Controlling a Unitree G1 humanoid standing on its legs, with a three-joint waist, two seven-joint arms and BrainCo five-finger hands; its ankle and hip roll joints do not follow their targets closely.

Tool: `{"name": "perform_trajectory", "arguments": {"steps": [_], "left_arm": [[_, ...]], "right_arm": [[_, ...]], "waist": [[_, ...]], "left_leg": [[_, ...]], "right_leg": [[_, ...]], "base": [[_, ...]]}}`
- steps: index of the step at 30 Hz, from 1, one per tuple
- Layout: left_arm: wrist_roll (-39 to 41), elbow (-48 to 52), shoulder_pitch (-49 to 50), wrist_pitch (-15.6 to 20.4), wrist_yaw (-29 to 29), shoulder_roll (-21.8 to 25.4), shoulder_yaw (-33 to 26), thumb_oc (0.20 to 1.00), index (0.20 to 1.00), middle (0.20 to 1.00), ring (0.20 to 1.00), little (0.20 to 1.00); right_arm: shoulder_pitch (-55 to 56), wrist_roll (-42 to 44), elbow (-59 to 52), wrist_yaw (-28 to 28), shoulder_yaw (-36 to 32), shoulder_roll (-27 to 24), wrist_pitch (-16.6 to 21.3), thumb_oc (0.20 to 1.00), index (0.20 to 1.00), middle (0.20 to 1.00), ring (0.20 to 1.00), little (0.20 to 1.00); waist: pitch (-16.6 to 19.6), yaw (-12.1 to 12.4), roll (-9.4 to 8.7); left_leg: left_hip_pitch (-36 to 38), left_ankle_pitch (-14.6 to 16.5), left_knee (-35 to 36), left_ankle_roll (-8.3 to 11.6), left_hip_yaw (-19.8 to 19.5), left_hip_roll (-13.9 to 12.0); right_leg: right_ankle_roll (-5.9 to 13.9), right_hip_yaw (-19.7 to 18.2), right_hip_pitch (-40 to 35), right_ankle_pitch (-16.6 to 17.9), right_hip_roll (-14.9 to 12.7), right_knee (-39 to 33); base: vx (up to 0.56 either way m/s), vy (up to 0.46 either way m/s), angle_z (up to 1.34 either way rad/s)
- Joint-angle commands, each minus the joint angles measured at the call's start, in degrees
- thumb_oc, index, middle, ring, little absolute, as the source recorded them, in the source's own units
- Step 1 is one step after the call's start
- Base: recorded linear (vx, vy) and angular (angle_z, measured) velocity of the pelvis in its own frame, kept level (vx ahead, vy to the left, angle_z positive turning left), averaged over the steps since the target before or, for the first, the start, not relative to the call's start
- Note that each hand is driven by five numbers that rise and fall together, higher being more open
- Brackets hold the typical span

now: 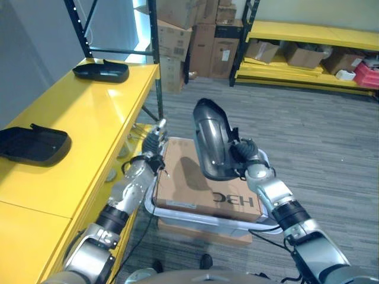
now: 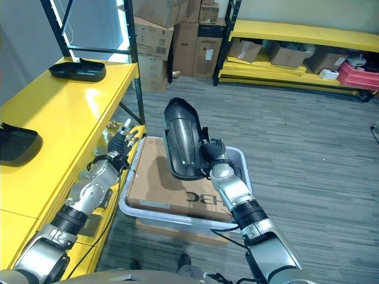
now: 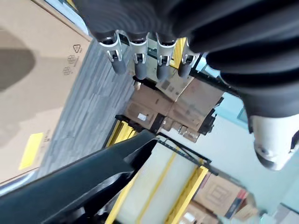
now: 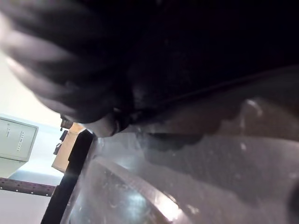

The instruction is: Move parts from the plastic box to the shelf.

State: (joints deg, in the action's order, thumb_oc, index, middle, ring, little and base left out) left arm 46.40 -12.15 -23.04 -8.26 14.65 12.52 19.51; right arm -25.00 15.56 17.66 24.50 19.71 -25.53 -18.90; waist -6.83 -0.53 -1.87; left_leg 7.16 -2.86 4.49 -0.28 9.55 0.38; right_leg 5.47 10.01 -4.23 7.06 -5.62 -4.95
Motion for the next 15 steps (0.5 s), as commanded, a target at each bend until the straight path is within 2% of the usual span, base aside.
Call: {"name": "perform_trajectory", "arguments": {"steps": [1,5,15], "left_arm": [[-7.31,-1.51,-3.74,-2.37,-2.95,-0.76,4.41,1.000,1.000,1.000,1.000,1.000],[-9.36,-3.81,-4.32,-4.92,-3.35,-0.27,5.61,1.000,1.000,1.000,1.000,1.000],[-10.95,-6.84,-4.95,-5.02,-4.22,-0.38,7.56,1.000,1.000,1.000,1.000,1.000]], "right_arm": [[-5.25,-0.32,-2.98,1.76,-1.50,-1.02,5.17,0.200,0.200,0.200,0.200,0.200],[-5.75,-0.52,-2.95,1.62,-1.36,-0.76,4.83,0.200,0.200,0.200,0.200,0.200],[-5.81,-0.07,-2.87,1.64,-0.89,-0.31,4.80,0.200,0.200,0.200,0.200,0.200]], "waist": [[2.25,1.29,0.23],[2.49,1.06,0.49],[2.40,0.55,0.60]], "left_leg": [[-0.11,3.46,-2.14,0.73,-0.12,-1.78],[0.00,3.47,-2.09,0.77,0.08,-1.83],[-0.08,3.64,-2.69,0.70,0.43,-1.79]], "right_leg": [[4.02,2.67,-1.01,-0.82,-1.57,0.13],[4.06,2.38,-0.97,-0.95,-1.51,0.13],[4.00,1.83,-0.82,-0.97,-1.49,0.38]], "base": [[0.00,0.000,0.00],[0.00,0.000,0.00],[0.00,0.000,0.00]]}}
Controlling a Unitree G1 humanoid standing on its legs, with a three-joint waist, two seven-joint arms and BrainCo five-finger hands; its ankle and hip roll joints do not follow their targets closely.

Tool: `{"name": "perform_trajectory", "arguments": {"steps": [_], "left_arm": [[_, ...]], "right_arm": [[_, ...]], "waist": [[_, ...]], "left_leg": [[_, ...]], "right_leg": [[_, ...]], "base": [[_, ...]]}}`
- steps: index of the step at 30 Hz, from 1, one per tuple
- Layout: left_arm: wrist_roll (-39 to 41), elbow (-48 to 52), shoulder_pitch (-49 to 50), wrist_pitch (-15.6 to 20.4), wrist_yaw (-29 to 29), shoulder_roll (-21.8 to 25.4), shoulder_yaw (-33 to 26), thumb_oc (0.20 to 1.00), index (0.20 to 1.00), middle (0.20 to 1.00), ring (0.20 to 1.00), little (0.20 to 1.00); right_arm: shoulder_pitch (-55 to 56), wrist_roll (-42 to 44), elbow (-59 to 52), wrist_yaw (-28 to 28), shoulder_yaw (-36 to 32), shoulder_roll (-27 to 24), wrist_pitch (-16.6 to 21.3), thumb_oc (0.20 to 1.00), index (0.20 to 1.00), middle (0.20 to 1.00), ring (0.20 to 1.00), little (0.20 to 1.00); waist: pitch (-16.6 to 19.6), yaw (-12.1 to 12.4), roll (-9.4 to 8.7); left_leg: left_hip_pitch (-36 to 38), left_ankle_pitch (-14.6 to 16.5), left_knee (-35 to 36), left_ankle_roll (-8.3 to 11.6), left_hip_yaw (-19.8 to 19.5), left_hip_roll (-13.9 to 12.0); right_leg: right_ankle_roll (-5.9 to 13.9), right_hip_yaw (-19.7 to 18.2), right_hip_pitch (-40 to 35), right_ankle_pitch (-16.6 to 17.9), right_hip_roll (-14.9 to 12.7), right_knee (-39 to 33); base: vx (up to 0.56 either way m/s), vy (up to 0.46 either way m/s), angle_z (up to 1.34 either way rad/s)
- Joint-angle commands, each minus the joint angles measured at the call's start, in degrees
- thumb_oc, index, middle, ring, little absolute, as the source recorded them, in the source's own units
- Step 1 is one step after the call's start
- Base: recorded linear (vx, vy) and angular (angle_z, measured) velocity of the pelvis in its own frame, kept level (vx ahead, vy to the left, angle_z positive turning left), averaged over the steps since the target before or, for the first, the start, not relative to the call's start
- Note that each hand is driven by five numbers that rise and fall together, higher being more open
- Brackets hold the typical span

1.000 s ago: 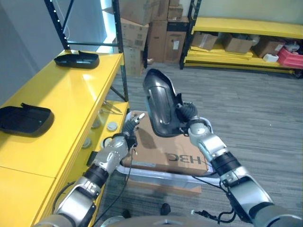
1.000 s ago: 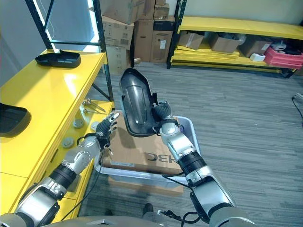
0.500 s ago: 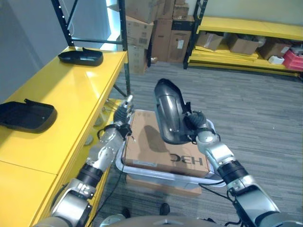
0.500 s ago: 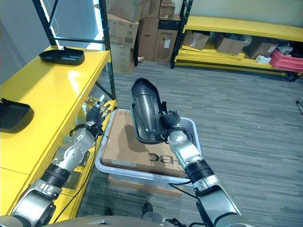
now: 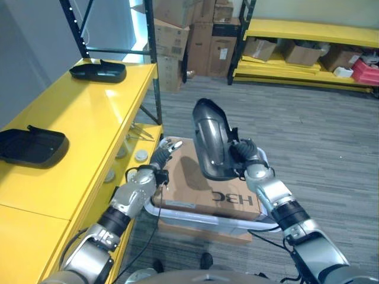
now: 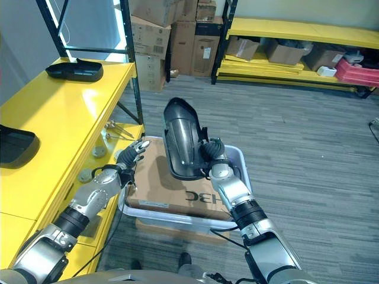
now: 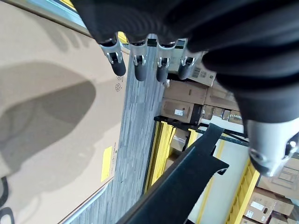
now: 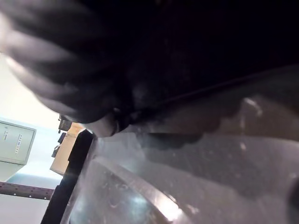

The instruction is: Move parts from the plastic box to the shelf.

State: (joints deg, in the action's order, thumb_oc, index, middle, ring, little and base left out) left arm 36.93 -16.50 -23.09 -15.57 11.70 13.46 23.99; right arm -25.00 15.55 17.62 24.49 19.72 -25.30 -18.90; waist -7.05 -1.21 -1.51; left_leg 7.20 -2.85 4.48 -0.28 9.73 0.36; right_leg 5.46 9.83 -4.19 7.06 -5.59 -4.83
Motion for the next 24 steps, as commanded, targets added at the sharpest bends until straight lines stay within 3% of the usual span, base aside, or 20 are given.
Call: {"name": "perform_trajectory", "arguments": {"steps": [1,5,14,24], "left_arm": [[-1.15,-2.69,-5.04,2.76,-1.26,-1.54,3.32,1.000,1.000,1.000,1.000,1.000],[2.68,-1.27,-5.73,4.62,-1.73,-2.55,3.51,1.000,1.000,1.000,1.000,1.000],[5.83,4.85,-8.19,2.47,-3.74,-3.34,6.14,1.000,1.000,1.000,1.000,1.000],[-2.10,3.78,-9.87,-2.56,-4.25,-2.77,8.97,1.000,1.000,1.000,1.000,1.000]], "right_arm": [[-5.96,-0.02,-2.79,1.54,-0.77,-0.38,4.74,0.200,0.200,0.200,0.200,0.200],[-6.24,-0.09,-2.79,1.57,0.04,0.72,3.93,0.200,0.200,0.200,0.200,0.200],[-9.25,0.94,1.00,3.40,2.38,2.91,2.30,0.200,0.200,0.200,0.200,0.200],[-10.59,0.07,3.83,3.92,2.96,4.06,2.19,0.200,0.200,0.200,0.200,0.200]], "waist": [[2.62,1.18,0.22],[2.49,1.09,0.25],[2.80,1.80,0.37],[3.23,1.75,0.59]], "left_leg": [[-0.09,3.65,-2.66,0.71,0.25,-1.77],[-0.11,3.66,-2.72,0.77,0.23,-1.73],[-0.10,3.42,-2.32,0.92,-0.29,-1.57],[-0.07,3.36,-2.17,0.90,-0.36,-1.50]], "right_leg": [[4.01,1.98,-0.86,-0.98,-1.53,0.26],[4.00,1.94,-0.82,-0.95,-1.62,0.27],[3.99,2.28,-0.94,-0.85,-1.61,0.19],[4.06,1.80,-0.79,-0.97,-1.43,0.15]], "base": [[0.00,0.000,0.00],[0.00,0.000,0.00],[0.00,0.000,0.00],[0.00,0.000,0.00]]}}
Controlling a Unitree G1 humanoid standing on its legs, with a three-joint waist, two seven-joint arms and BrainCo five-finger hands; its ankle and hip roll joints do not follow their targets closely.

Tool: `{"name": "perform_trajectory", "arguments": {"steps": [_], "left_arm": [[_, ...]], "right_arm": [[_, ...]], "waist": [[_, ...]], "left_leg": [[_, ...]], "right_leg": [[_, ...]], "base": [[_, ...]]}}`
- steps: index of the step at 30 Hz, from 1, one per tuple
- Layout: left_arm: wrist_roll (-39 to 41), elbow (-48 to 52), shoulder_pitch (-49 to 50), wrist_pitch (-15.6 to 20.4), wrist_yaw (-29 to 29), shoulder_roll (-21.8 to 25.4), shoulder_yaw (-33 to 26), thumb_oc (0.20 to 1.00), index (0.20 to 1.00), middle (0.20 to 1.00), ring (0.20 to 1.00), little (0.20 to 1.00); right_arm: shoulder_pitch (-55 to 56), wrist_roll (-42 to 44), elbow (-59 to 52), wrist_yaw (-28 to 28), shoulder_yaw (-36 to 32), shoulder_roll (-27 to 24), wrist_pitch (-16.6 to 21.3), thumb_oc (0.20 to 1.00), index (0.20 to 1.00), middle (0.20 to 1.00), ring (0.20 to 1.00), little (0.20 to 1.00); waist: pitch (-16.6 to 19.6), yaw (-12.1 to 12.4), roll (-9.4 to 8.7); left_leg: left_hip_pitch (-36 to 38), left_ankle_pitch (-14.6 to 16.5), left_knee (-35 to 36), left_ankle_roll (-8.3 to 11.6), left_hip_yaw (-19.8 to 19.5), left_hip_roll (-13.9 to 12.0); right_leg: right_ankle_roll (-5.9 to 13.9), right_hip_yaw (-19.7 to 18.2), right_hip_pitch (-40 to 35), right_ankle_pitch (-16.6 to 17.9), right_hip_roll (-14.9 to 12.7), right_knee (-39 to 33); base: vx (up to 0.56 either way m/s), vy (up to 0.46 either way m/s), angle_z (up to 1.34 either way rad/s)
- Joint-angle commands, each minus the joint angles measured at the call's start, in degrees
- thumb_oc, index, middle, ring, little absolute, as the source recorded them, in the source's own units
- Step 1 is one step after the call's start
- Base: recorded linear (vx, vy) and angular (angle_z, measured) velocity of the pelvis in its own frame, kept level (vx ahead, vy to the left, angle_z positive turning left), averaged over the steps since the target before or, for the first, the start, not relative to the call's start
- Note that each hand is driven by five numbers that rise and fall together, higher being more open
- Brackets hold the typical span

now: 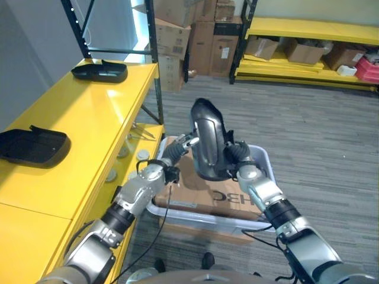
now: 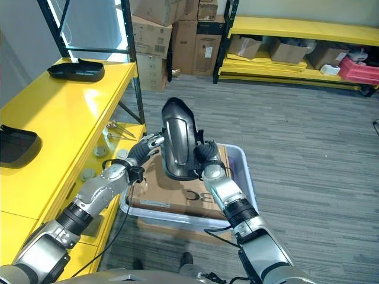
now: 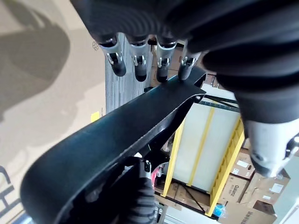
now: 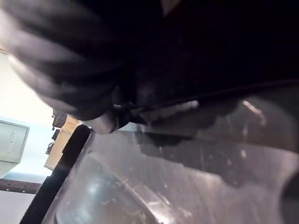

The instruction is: Move parts from the plastic box to the shelf.

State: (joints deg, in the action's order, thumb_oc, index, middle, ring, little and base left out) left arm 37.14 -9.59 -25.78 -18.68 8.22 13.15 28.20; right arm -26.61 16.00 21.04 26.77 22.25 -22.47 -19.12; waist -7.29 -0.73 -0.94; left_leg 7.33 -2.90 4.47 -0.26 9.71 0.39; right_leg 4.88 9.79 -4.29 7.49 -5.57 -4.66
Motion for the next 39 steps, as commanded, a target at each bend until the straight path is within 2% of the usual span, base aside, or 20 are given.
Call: {"name": "perform_trajectory", "arguments": {"steps": [1,3,7,11,15,21,23,27,34,39], "left_arm": [[-2.18,-3.59,-7.15,0.46,-0.68,-2.21,4.85,1.000,1.000,1.000,1.000,1.000],[-1.65,-4.27,-7.05,1.85,-0.21,-2.07,4.86,1.000,1.000,1.000,1.000,1.000],[1.52,-2.59,-7.20,2.51,-3.66,-2.04,4.72,1.000,1.000,1.000,1.000,1.000],[3.73,-0.41,-7.79,0.24,-3.42,-3.00,6.26,1.000,1.000,1.000,1.000,1.000],[0.17,-2.62,-8.12,-2.63,0.00,-3.65,7.66,1.000,1.000,1.000,1.000,1.000],[-0.78,-5.63,-7.51,2.34,1.82,-3.38,6.26,1.000,1.000,1.000,1.000,1.000],[0.98,-3.98,-6.75,3.27,5.15,-2.51,4.78,1.000,1.000,1.000,1.000,1.000],[4.63,-1.73,-4.09,3.50,8.11,0.44,0.82,1.000,1.000,1.000,1.000,1.000],[4.35,-3.37,-1.02,4.71,8.76,1.59,-3.85,1.000,1.000,1.000,1.000,1.000],[2.99,-4.54,-0.25,3.81,8.06,1.22,-4.74,1.000,1.000,1.000,1.000,1.000]], "right_arm": [[-9.10,-0.18,0.22,1.70,0.58,0.98,2.01,0.200,0.200,0.200,0.200,0.200],[-9.03,0.37,0.08,2.02,0.61,0.88,1.75,0.200,0.200,0.200,0.200,0.200],[-8.36,0.08,0.25,1.96,1.01,0.89,0.87,0.200,0.200,0.200,0.200,0.200],[-9.03,-0.73,3.17,1.25,2.77,2.12,1.06,0.200,0.200,0.200,0.200,0.200],[-9.69,-1.35,4.56,0.18,3.87,2.79,1.12,0.200,0.200,0.200,0.200,0.200],[-9.42,-1.39,3.98,0.97,4.40,2.60,0.05,0.200,0.200,0.200,0.200,0.200],[-8.51,-0.17,3.64,2.73,3.94,1.88,0.79,0.200,0.200,0.200,0.200,0.200],[-5.57,1.51,-0.58,4.66,1.16,-1.15,2.54,0.200,0.200,0.200,0.200,0.200],[-3.84,2.33,-6.57,6.27,-4.10,-4.70,5.78,0.200,0.200,0.200,0.200,0.200],[-2.95,3.03,-8.97,6.51,-6.47,-5.66,8.26,0.200,0.200,0.200,0.200,0.200]], "waist": [[3.52,1.27,0.05],[3.54,1.26,0.07],[3.48,1.30,0.17],[3.53,1.46,0.28],[3.65,1.39,0.23],[3.67,1.61,0.28],[3.47,1.85,0.45],[3.17,2.01,0.52],[2.72,1.97,0.34],[2.50,1.68,0.12]], "left_leg": [[-0.14,3.42,-2.07,0.87,-0.33,-1.53],[-0.20,3.42,-2.16,0.90,-0.32,-1.52],[-0.39,3.51,-2.46,0.82,-0.35,-1.47],[-0.40,3.39,-2.39,0.87,-0.44,-1.49],[-0.33,3.37,-2.29,0.82,-0.47,-1.41],[-0.56,3.32,-2.40,0.96,-0.67,-1.36],[-0.52,3.19,-2.36,1.08,-0.89,-1.41],[-0.57,3.14,-2.55,1.13,-1.09,-1.43],[-0.63,3.19,-2.50,0.95,-1.34,-1.32],[-0.48,3.29,-2.61,0.87,-1.13,-1.46]], "right_leg": [[4.65,1.79,-0.70,-1.41,-1.44,-0.06],[4.70,1.79,-0.68,-1.39,-1.48,-0.05],[4.69,1.84,-0.57,-1.32,-1.62,0.07],[4.64,1.84,-0.58,-1.29,-1.57,0.07],[4.64,1.73,-0.59,-1.32,-1.48,0.03],[4.64,1.77,-0.54,-1.31,-1.58,-0.10],[4.68,1.86,-0.65,-1.18,-1.64,-0.16],[4.71,2.08,-0.79,-0.99,-1.72,-0.14],[4.81,2.80,-0.91,-0.94,-1.93,-0.13],[4.89,2.95,-1.08,-0.94,-1.97,-0.12]], "base": [[0.00,0.000,0.00],[0.00,0.000,0.00],[0.00,0.000,0.00],[0.00,0.000,0.00],[0.00,0.000,0.00],[0.00,0.000,0.00],[0.00,0.000,0.00],[0.00,0.000,0.00],[0.00,0.002,0.01],[0.00,0.000,0.00]]}}
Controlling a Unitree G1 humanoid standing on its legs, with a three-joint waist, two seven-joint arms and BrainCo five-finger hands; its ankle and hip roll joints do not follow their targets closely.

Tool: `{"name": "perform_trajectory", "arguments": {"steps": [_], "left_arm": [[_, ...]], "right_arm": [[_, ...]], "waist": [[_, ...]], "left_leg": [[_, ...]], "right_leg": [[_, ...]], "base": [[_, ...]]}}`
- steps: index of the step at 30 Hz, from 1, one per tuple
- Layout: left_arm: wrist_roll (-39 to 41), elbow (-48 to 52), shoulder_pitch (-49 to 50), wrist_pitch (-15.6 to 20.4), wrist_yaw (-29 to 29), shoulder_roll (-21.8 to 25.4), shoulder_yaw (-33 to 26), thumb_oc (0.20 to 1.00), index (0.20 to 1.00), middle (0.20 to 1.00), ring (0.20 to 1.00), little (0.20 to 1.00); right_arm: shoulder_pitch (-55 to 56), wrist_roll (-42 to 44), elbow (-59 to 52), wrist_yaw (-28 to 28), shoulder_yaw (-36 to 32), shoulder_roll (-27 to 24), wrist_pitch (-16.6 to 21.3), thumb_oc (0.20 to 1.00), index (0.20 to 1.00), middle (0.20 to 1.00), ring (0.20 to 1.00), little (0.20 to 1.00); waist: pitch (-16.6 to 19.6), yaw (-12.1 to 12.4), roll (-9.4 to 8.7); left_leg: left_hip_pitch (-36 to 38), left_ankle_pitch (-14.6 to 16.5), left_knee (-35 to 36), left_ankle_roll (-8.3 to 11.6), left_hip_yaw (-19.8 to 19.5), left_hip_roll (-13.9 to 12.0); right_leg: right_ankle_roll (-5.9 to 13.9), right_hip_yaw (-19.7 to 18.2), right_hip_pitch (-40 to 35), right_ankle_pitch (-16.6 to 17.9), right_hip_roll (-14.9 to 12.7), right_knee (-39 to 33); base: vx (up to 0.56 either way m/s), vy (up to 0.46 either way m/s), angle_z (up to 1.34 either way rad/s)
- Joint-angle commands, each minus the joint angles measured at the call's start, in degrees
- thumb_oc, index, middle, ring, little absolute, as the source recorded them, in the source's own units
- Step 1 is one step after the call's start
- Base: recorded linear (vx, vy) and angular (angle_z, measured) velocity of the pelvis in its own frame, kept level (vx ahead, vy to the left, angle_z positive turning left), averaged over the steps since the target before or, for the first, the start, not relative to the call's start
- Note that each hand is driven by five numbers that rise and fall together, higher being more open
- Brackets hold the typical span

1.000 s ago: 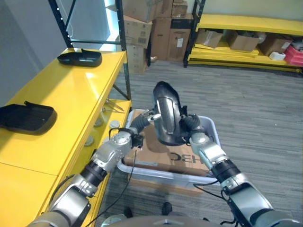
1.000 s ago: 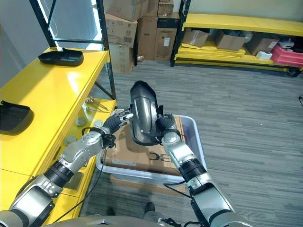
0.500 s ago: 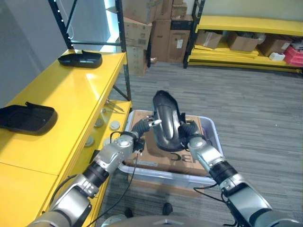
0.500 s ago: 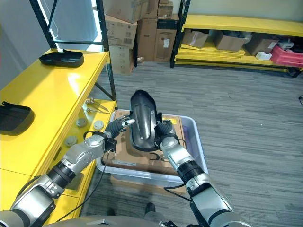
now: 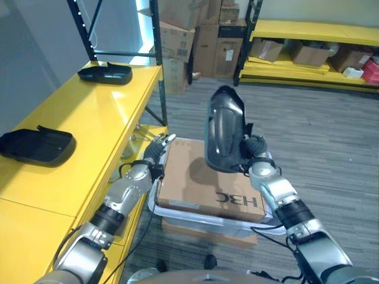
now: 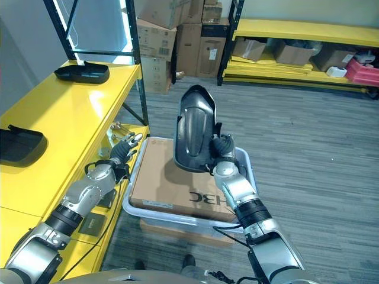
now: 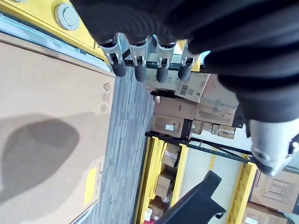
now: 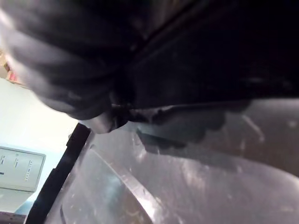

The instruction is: Move parts from the plastic box to the shelf.

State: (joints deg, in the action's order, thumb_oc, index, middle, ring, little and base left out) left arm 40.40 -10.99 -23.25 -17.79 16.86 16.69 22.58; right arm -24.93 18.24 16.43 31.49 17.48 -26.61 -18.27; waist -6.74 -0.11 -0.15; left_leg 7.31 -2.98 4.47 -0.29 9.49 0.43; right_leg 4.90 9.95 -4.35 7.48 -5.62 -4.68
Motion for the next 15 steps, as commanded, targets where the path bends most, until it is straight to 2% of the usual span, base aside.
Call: {"name": "perform_trajectory", "arguments": {"steps": [1,4,8,15], "left_arm": [[-0.25,-3.32,-2.78,2.93,-0.60,-2.46,0.85,1.000,1.000,1.000,1.000,1.000],[0.30,-4.06,-2.96,3.81,-1.92,-3.02,1.10,1.000,1.000,1.000,1.000,1.000],[2.25,-3.32,-3.72,2.33,-3.50,-4.94,2.81,1.000,1.000,1.000,1.000,1.000],[2.08,-4.93,-5.30,2.42,-4.85,-6.66,4.72,1.000,1.000,1.000,1.000,1.000]], "right_arm": [[-4.61,0.66,-4.58,1.59,-1.87,-1.46,7.53,0.200,0.200,0.200,0.200,0.200],[-4.74,0.42,-5.27,0.99,-2.12,-1.32,7.84,0.200,0.200,0.200,0.200,0.200],[-6.01,-0.87,-5.34,-0.48,-0.93,0.32,8.77,0.200,0.200,0.200,0.200,0.200],[-8.15,-2.43,-5.53,-1.98,1.21,2.36,7.83,0.200,0.200,0.200,0.200,0.200]], "waist": [[1.93,0.99,-0.69],[1.94,0.81,-0.80],[2.08,0.71,-0.94],[2.40,0.48,-0.96]], "left_leg": [[-0.44,3.38,-2.62,0.90,-0.89,-1.52],[-0.31,3.50,-2.54,0.83,-0.70,-1.53],[-0.20,3.51,-2.52,0.81,-0.44,-1.65],[-0.17,3.70,-2.62,0.71,-0.11,-1.60]], "right_leg": [[4.87,2.78,-1.04,-0.95,-1.92,-0.08],[4.87,2.72,-1.07,-1.03,-1.90,-0.11],[4.74,2.53,-1.08,-1.05,-1.79,-0.13],[4.58,2.09,-1.01,-1.30,-1.65,-0.11]], "base": [[0.00,0.000,0.00],[0.00,0.000,0.00],[0.00,0.000,0.00],[0.00,0.000,0.00]]}}
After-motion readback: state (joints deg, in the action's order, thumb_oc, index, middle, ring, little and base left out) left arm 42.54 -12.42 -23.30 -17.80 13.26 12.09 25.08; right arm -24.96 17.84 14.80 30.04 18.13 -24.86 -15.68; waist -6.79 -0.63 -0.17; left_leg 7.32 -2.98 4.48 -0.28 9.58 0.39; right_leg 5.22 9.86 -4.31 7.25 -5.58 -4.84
